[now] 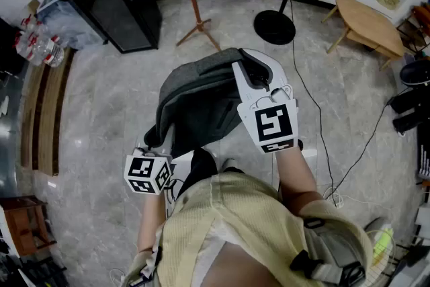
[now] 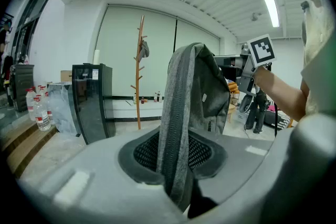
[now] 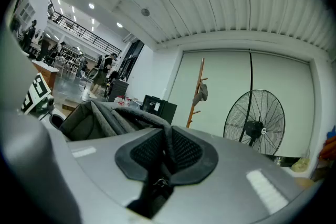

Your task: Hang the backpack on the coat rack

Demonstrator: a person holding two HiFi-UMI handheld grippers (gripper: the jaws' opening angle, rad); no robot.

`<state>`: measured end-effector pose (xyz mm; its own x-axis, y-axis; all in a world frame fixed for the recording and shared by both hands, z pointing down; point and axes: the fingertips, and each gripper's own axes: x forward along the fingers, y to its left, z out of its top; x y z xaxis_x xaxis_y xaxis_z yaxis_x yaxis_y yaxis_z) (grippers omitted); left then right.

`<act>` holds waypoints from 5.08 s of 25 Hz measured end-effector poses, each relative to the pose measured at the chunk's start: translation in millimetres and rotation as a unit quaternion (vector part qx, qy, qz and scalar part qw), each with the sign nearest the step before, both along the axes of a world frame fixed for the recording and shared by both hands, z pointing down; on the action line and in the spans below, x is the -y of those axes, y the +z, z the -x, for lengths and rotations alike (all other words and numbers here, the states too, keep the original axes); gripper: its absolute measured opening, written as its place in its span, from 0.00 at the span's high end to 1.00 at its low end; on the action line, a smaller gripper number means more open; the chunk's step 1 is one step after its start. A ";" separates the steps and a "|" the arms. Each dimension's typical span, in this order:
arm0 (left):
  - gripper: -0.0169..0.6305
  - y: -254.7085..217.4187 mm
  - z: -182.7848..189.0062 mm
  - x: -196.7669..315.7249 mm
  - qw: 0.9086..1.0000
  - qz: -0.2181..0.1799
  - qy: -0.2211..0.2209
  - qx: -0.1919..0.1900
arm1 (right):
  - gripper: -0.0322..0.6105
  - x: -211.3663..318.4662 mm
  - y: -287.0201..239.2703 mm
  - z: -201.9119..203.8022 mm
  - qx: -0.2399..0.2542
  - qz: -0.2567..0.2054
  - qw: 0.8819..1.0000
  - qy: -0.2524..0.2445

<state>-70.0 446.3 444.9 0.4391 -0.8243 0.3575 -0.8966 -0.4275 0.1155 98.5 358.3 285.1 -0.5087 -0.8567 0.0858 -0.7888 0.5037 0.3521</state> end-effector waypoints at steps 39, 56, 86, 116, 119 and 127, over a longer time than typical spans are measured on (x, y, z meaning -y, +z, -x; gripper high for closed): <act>0.84 29.1 74.8 155.2 0.995 0.040 0.065 -0.059 | 0.87 153.2 14.8 88.2 -0.035 0.041 0.996 0.069; 0.84 46.8 49.2 258.2 0.997 0.051 0.024 -0.045 | 0.87 269.1 38.6 64.5 -0.027 0.054 0.998 0.030; 0.84 34.6 -53.7 398.8 0.991 0.030 -0.127 -0.020 | 0.87 447.4 26.3 -6.7 -0.032 0.003 0.993 -0.115; 0.84 69.2 7.0 565.7 0.992 0.073 -0.073 -0.074 | 0.87 619.5 65.5 62.6 -0.095 0.051 0.992 -0.068; 0.85 69.7 16.4 580.3 0.992 0.075 -0.070 -0.074 | 0.87 634.6 64.2 74.2 -0.098 0.046 0.992 -0.071; 0.85 72.8 27.9 610.4 0.992 0.078 -0.058 -0.075 | 0.87 666.0 74.3 80.8 -0.111 0.059 0.991 -0.054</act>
<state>-97.9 -164.1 517.7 0.4016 -0.8121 0.4232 -0.9069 -0.2883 0.3073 17.7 -307.7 359.4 -0.5533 -0.7759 0.3031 -0.6380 0.6287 0.4446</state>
